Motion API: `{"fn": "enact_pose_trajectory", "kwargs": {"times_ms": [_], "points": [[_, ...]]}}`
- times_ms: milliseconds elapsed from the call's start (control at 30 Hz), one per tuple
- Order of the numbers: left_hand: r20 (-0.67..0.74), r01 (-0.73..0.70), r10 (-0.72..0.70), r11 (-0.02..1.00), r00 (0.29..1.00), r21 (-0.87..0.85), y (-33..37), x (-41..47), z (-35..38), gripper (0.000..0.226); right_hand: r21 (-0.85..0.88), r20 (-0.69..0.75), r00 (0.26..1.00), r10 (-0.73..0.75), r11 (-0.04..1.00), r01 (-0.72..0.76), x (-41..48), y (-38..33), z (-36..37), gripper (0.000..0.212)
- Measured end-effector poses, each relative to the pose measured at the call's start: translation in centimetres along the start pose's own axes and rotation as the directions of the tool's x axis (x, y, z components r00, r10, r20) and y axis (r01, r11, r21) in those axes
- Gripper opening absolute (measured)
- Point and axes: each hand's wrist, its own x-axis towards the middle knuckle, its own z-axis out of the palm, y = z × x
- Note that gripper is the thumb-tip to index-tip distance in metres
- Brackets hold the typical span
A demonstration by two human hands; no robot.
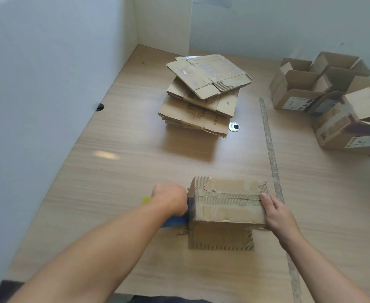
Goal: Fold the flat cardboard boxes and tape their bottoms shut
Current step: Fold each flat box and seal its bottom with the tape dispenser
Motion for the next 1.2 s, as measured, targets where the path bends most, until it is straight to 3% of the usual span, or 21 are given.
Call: {"fn": "enact_pose_trajectory", "kwargs": {"times_ms": [100,267,467,667,733,833,900,967,1067,1200], "points": [[-0.082,0.071,-0.085,0.985,0.993,-0.160,-3.2,-0.2,1.7,0.032,0.018,0.031,0.999,0.038,0.999,-0.039,0.2,-0.2,-0.4,0.027],[-0.201,0.135,-0.178,0.968,0.963,-0.212,-7.5,-0.5,4.2,0.043,0.096,0.102,0.984,0.144,0.983,-0.154,0.3,-1.4,-0.8,0.028],[-0.169,0.119,-0.187,0.929,0.968,-0.349,-8.6,-0.7,7.2,0.068,0.147,0.107,0.973,0.203,0.965,-0.218,0.3,-1.4,-0.5,0.029],[-0.174,0.138,-0.235,0.888,0.956,-0.438,-8.2,-0.8,7.8,0.065,0.081,0.157,0.957,0.245,0.962,-0.259,0.3,-1.5,-0.9,0.039],[-0.271,0.117,-0.275,0.868,0.922,-0.482,-7.3,-1.2,6.9,0.059,0.009,0.158,0.963,0.219,0.975,-0.224,0.2,-1.4,-1.2,0.057],[-0.406,-0.092,-0.237,0.760,0.883,-0.643,-4.5,-1.9,4.6,0.059,-0.133,0.137,0.981,0.140,0.984,-0.121,0.6,-0.4,-1.2,0.106],[-0.331,-0.150,-0.196,0.610,0.923,-0.778,-2.0,-2.3,2.9,0.073,-0.190,0.149,0.978,0.149,0.975,-0.119,0.0,-1.5,-1.1,0.103],[-0.206,-0.099,-0.174,0.482,0.963,-0.871,0.7,-2.3,1.6,0.097,-0.214,0.165,0.973,0.162,0.969,-0.125,-0.5,-2.4,-0.8,0.087],[-0.164,-0.034,-0.219,0.499,0.962,-0.866,4.2,-2.0,1.1,0.117,-0.166,0.158,0.973,0.170,0.976,-0.143,-0.9,-3.2,0.2,0.080],[-0.203,0.004,-0.332,0.529,0.921,-0.849,6.4,-1.6,2.0,0.128,-0.110,0.093,0.981,0.168,0.981,-0.157,-1.6,-3.8,1.6,0.090]]}}
